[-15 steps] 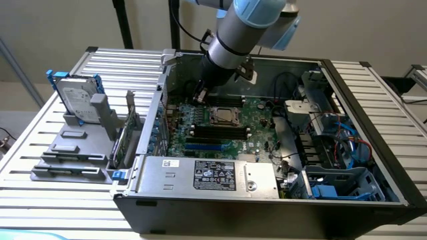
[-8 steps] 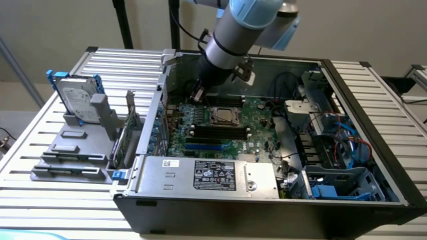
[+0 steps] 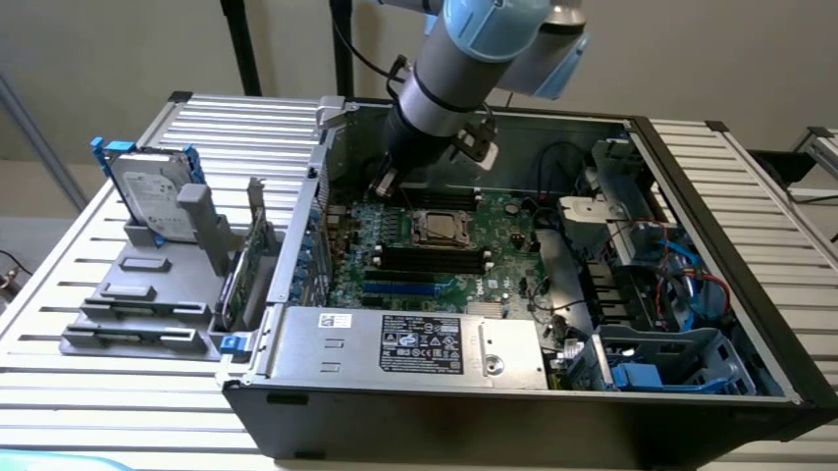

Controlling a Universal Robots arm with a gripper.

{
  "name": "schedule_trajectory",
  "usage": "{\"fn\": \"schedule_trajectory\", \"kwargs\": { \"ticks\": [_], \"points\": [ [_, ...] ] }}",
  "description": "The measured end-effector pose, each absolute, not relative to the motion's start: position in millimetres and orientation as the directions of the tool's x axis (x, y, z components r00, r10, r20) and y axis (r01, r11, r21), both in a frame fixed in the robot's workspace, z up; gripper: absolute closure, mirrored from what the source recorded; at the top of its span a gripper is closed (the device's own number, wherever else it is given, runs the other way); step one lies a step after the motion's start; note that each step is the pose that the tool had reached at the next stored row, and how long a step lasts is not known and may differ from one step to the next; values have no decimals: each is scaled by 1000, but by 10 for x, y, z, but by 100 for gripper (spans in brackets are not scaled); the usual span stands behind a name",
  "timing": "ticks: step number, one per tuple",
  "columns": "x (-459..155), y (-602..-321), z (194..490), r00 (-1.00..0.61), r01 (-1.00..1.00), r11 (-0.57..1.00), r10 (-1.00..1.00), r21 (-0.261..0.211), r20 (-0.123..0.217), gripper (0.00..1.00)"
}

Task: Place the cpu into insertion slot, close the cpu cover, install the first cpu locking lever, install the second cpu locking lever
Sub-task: 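Install the first cpu locking lever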

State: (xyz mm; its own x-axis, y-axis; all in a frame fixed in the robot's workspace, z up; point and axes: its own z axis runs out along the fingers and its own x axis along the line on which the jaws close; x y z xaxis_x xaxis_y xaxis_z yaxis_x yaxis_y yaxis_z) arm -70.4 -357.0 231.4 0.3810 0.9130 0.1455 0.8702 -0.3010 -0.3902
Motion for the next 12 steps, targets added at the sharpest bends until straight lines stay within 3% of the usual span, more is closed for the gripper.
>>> {"fn": "schedule_trajectory", "kwargs": {
  "ticks": [12],
  "points": [
    [-728,-3570,2339,482,832,-375,854,-409,195,89]
  ]
}}
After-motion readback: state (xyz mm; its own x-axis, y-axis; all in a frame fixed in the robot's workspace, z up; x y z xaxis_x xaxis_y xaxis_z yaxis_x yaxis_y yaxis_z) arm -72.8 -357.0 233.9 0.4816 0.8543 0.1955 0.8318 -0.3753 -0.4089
